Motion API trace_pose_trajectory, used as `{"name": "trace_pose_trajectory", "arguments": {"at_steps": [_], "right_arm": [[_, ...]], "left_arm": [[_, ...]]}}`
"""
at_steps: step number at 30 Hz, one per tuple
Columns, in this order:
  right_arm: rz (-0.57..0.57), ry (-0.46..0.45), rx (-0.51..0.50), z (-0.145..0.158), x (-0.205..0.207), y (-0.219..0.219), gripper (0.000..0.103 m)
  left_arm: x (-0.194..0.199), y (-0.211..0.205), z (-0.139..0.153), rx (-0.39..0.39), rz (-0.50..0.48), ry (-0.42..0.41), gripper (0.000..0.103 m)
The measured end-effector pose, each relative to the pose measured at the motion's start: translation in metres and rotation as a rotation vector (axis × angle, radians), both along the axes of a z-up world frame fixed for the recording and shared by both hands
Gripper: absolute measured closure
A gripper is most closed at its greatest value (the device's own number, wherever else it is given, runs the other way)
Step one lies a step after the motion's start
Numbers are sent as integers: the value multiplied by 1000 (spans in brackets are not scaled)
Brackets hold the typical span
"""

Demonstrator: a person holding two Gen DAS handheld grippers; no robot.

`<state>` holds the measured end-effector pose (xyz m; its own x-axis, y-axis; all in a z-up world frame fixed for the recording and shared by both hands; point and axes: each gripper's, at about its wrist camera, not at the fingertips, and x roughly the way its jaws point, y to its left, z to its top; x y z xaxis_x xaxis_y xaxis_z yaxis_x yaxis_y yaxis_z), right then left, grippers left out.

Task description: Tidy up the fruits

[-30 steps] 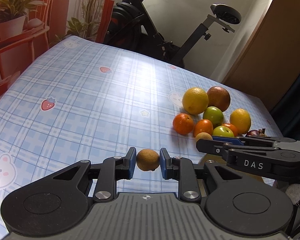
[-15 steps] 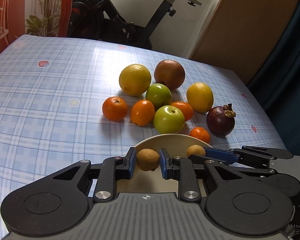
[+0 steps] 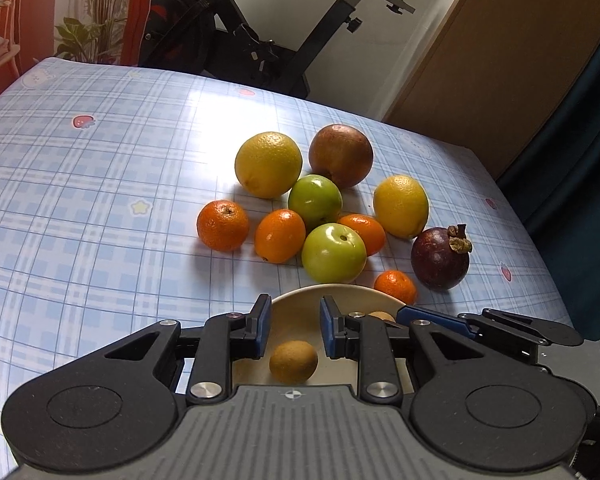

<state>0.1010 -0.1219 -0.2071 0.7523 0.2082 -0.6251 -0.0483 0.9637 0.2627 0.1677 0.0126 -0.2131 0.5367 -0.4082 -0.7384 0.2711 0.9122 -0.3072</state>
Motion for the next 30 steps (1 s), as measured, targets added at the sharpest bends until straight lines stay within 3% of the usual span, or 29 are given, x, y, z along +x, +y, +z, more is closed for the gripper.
{"name": "trace_pose_trajectory", "arguments": {"at_steps": [8, 14, 23, 28, 30], "right_arm": [[-44, -46, -20, 16, -13, -13, 73], [-110, -66, -58, 22, -24, -36, 72], [-151, -73, -135, 9, -29, -65, 42], [-93, -86, -157, -5, -24, -66, 41], [-75, -85, -145, -12, -22, -67, 41]], "left_arm": [[-7, -7, 21, 38, 13, -97, 76], [-3, -23, 29, 25, -8, -117, 76], [3, -74, 32, 23, -114, -151, 75], [4, -106, 21, 40, -204, -172, 61], [8, -115, 18, 36, -224, -164, 60]]}}
